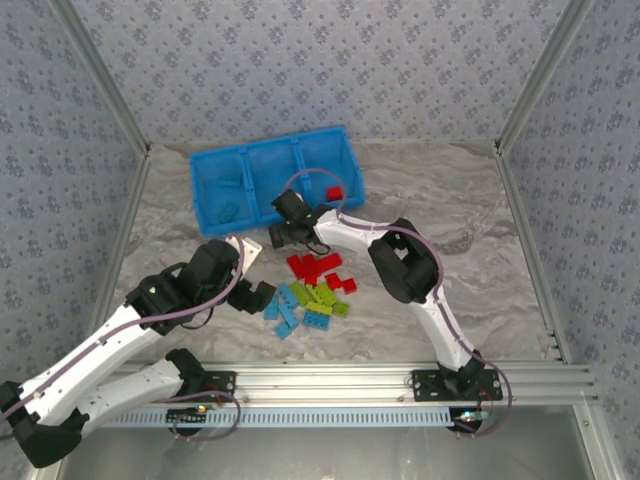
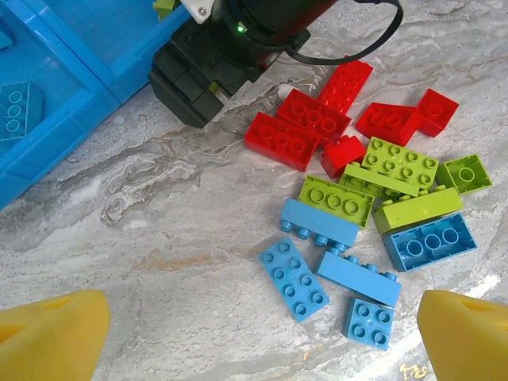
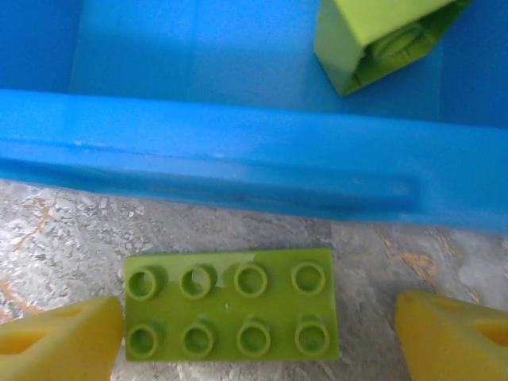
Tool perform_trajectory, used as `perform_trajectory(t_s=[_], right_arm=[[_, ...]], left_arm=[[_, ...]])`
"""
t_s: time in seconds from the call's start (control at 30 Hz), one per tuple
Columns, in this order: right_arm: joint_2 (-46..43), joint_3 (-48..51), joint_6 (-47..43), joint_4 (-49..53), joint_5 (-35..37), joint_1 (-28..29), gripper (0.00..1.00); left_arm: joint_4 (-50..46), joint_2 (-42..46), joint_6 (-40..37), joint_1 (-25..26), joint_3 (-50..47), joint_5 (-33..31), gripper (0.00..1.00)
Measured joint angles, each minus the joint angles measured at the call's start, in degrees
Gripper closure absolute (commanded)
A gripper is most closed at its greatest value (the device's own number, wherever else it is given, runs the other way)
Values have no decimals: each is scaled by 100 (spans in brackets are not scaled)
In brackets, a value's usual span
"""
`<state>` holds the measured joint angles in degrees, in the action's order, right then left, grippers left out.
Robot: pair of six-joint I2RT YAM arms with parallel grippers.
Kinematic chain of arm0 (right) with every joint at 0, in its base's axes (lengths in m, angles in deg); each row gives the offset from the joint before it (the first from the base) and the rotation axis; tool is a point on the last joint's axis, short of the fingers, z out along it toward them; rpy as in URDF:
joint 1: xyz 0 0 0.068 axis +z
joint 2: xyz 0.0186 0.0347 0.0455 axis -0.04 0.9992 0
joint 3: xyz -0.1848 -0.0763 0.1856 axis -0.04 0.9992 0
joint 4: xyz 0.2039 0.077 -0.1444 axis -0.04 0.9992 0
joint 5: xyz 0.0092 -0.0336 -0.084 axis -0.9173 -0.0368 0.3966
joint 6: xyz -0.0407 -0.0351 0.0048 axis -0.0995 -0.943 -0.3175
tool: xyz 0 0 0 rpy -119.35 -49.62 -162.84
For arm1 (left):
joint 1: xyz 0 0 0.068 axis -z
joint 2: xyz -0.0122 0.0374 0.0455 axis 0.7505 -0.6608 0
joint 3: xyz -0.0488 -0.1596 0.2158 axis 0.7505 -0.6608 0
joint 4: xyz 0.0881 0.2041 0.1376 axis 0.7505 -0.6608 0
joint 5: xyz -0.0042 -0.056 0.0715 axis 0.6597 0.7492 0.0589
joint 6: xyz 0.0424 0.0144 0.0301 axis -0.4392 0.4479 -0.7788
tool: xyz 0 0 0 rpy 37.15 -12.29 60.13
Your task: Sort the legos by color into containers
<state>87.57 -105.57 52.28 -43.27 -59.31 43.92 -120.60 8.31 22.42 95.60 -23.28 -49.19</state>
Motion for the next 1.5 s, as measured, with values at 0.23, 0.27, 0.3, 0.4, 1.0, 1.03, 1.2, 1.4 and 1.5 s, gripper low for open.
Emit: perform_trajectory(t_s=[0.23, 0.27, 0.3, 0.4, 1.0, 1.03, 1.2, 1.4, 1.5], right_arm=[[68, -114, 17, 107, 83, 7, 38], [66, -114, 33, 98, 76, 9, 40], [66, -111, 50, 74, 76, 15, 41], [2, 26, 63, -74, 70, 37, 40], [-1790, -118, -623, -319, 210, -17, 39], [-1528, -503, -673, -295, 227, -59, 39], [15, -2457, -804, 240, 227, -282, 38], [1888, -5115, -872, 1567, 114, -435, 25], [2682, -6625, -896, 2343, 50, -437, 16]], left_arm=[[-2, -7, -4, 0, 0, -2, 1], [-2, -7, -4, -2, 0, -2, 1], [-2, -7, -4, -2, 0, -2, 1], [-2, 0, -4, -2, 0, -2, 1], [50, 789, 2, -245, -28, -109, 1], [61, 833, 4, -278, -50, -105, 1], [125, 855, 17, -428, -68, -20, 1], [151, 741, 20, -487, -68, 68, 1], [151, 741, 20, -496, -68, 68, 1]])
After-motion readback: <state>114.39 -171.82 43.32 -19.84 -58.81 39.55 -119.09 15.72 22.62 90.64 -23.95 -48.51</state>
